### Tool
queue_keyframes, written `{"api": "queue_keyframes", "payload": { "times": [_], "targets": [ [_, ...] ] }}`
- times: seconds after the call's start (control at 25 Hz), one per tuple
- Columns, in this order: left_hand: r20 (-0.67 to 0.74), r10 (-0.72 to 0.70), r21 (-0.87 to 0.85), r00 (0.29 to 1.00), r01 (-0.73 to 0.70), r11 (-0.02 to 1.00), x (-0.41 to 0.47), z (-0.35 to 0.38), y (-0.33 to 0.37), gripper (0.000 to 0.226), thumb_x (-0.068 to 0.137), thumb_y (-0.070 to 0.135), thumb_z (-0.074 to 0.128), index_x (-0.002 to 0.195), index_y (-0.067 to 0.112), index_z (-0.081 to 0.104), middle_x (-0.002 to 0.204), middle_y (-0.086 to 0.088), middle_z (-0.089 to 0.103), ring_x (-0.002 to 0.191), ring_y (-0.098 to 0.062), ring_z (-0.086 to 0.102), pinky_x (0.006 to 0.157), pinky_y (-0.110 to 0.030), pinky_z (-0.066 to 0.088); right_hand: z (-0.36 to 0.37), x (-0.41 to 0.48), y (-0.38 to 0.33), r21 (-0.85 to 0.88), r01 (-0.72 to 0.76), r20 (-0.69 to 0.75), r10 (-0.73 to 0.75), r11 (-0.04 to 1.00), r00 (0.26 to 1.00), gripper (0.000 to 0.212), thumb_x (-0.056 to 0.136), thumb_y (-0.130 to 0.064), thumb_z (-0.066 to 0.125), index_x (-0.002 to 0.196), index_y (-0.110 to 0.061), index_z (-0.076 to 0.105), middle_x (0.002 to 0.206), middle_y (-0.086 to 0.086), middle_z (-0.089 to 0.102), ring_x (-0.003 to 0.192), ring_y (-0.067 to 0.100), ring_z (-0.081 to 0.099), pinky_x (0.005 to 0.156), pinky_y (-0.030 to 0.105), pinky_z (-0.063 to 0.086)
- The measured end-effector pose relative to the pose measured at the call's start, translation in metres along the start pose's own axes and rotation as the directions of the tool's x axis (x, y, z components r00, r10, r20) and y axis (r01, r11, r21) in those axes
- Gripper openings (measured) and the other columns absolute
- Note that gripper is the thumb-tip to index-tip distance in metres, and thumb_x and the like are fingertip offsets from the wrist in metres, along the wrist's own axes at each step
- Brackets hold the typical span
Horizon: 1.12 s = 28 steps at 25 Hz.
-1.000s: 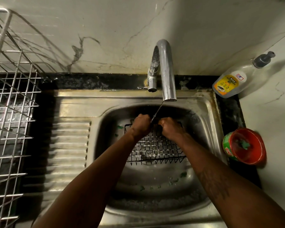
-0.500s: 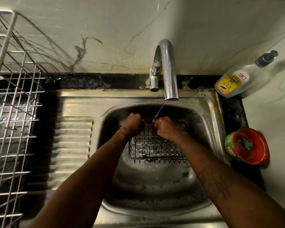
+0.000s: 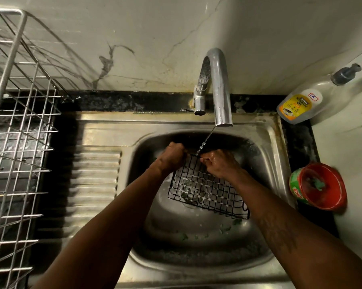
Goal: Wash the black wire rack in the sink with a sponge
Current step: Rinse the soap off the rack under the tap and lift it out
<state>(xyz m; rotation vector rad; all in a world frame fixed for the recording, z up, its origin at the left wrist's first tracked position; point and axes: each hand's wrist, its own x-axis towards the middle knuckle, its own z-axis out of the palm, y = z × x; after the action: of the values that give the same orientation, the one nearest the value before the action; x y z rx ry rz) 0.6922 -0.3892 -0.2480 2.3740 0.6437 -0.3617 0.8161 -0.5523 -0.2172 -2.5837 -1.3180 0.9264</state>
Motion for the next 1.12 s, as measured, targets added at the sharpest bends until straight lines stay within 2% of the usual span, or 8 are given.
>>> {"api": "queue_keyframes", "payload": {
  "times": [0.08,0.16,0.36,0.48,0.56,0.76,0.96,1.12],
  "targets": [
    [-0.003,-0.005,-0.005,1.000,0.005,1.000,-0.001,0.001,0.012,0.018,0.096,0.011,0.058,0.094,0.006,0.075,0.086,-0.013,0.074,0.079,-0.028,0.071,0.077,-0.039,0.061,-0.001,-0.003,-0.005,-0.105,0.029,-0.024,-0.031,0.994,0.999,0.024,0.099,-0.030,0.052,0.113,-0.032,0.071,0.091,-0.001,0.072,0.075,0.017,0.067,0.064,0.025,0.045],
    [0.016,0.002,0.014,1.000,-0.003,1.000,0.000,0.004,0.021,0.017,0.094,0.009,0.059,0.099,0.006,0.075,0.092,-0.015,0.073,0.084,-0.031,0.070,0.078,-0.038,0.060,0.000,-0.007,-0.009,-0.190,0.052,-0.055,-0.063,0.980,0.996,0.025,0.098,-0.027,0.048,0.110,-0.027,0.070,0.100,0.007,0.073,0.090,0.030,0.070,0.073,0.033,0.050],
    [-0.035,-0.009,0.066,0.999,0.011,0.998,0.007,0.004,0.027,0.019,0.092,0.012,0.060,0.102,0.005,0.075,0.094,-0.021,0.072,0.089,-0.040,0.070,0.077,-0.040,0.057,0.005,-0.005,-0.017,-0.175,-0.043,-0.096,0.026,0.984,0.995,0.027,0.095,-0.021,0.052,0.116,-0.024,0.068,0.113,0.012,0.071,0.104,0.035,0.067,0.086,0.040,0.054],
    [-0.032,0.030,0.125,0.999,-0.026,0.992,0.001,0.007,0.037,0.022,0.096,0.012,0.055,0.108,0.006,0.073,0.101,-0.018,0.071,0.092,-0.036,0.070,0.079,-0.040,0.058,0.007,-0.009,-0.011,-0.216,-0.091,-0.058,0.080,0.972,0.995,0.024,0.094,-0.017,0.052,0.112,-0.015,0.068,0.112,0.015,0.070,0.105,0.036,0.067,0.085,0.039,0.053],
    [-0.031,0.069,0.141,0.997,-0.064,0.988,0.001,0.004,0.037,0.023,0.095,0.012,0.055,0.108,0.006,0.073,0.102,-0.019,0.071,0.093,-0.037,0.070,0.081,-0.041,0.058,0.008,-0.011,-0.009,-0.215,-0.101,-0.070,0.087,0.971,0.994,0.023,0.094,-0.022,0.052,0.108,-0.016,0.069,0.110,0.015,0.071,0.103,0.036,0.067,0.083,0.039,0.053],
    [-0.084,-0.050,0.007,0.995,0.051,0.999,0.004,-0.003,0.025,0.026,0.082,0.026,0.060,0.084,0.004,0.073,0.074,-0.016,0.072,0.072,-0.036,0.071,0.064,-0.036,0.060,0.012,-0.008,-0.013,-0.144,-0.125,-0.102,0.111,0.982,0.989,0.019,0.093,-0.028,0.056,0.107,-0.025,0.068,0.101,0.008,0.073,0.095,0.031,0.070,0.076,0.035,0.053],
    [0.068,0.013,0.073,0.998,-0.018,0.997,0.004,-0.011,0.031,0.023,0.090,0.019,0.062,0.091,-0.001,0.073,0.086,-0.020,0.073,0.083,-0.038,0.071,0.073,-0.039,0.061,0.022,-0.012,-0.018,-0.066,-0.142,-0.132,0.133,0.988,0.982,0.020,0.091,-0.019,0.059,0.109,-0.017,0.068,0.101,0.010,0.071,0.091,0.033,0.069,0.072,0.035,0.051],
    [0.123,0.075,0.060,0.990,-0.083,0.995,0.005,-0.003,0.035,0.019,0.089,0.017,0.065,0.096,0.003,0.074,0.092,-0.016,0.074,0.087,-0.033,0.072,0.077,-0.036,0.060,0.017,-0.005,-0.025,-0.047,-0.075,-0.052,0.073,0.996,0.996,0.024,0.093,-0.013,0.057,0.116,-0.015,0.063,0.105,0.015,0.068,0.095,0.035,0.067,0.074,0.037,0.053]
  ]
}}
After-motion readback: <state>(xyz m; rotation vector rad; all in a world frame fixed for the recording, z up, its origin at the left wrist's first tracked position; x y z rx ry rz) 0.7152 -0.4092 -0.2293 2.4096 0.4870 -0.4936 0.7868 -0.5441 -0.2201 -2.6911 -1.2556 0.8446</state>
